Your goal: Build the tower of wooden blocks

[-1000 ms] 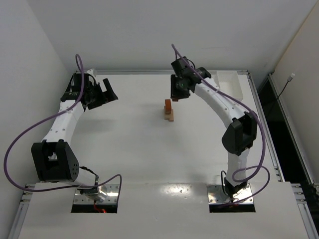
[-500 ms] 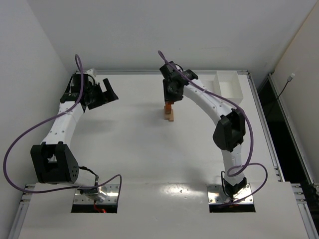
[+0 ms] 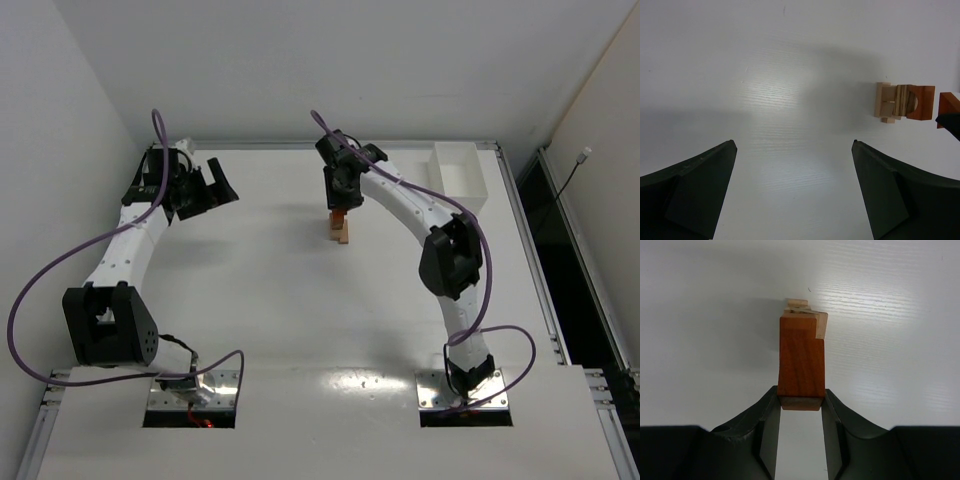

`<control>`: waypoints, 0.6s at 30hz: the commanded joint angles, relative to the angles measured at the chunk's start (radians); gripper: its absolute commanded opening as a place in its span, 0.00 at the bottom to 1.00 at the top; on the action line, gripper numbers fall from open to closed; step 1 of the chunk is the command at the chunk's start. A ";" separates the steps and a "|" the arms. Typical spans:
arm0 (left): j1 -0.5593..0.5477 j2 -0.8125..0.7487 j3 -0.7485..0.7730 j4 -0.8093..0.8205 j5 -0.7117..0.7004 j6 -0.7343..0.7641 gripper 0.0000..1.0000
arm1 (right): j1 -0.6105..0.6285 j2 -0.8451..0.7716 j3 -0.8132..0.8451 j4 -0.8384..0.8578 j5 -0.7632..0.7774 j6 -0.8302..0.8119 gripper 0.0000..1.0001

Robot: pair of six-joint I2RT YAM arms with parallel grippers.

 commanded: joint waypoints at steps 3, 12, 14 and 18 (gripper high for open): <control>-0.005 -0.002 0.032 0.022 0.022 -0.004 1.00 | -0.008 0.004 0.046 0.024 0.009 -0.005 0.00; -0.005 0.007 0.032 0.022 0.022 -0.004 1.00 | -0.008 0.014 0.046 0.033 0.000 -0.014 0.00; -0.005 0.007 0.041 0.022 0.022 0.005 1.00 | -0.008 0.023 0.046 0.033 -0.011 -0.014 0.00; -0.005 0.007 0.041 0.022 0.022 0.005 1.00 | -0.008 0.023 0.046 0.033 -0.011 -0.014 0.00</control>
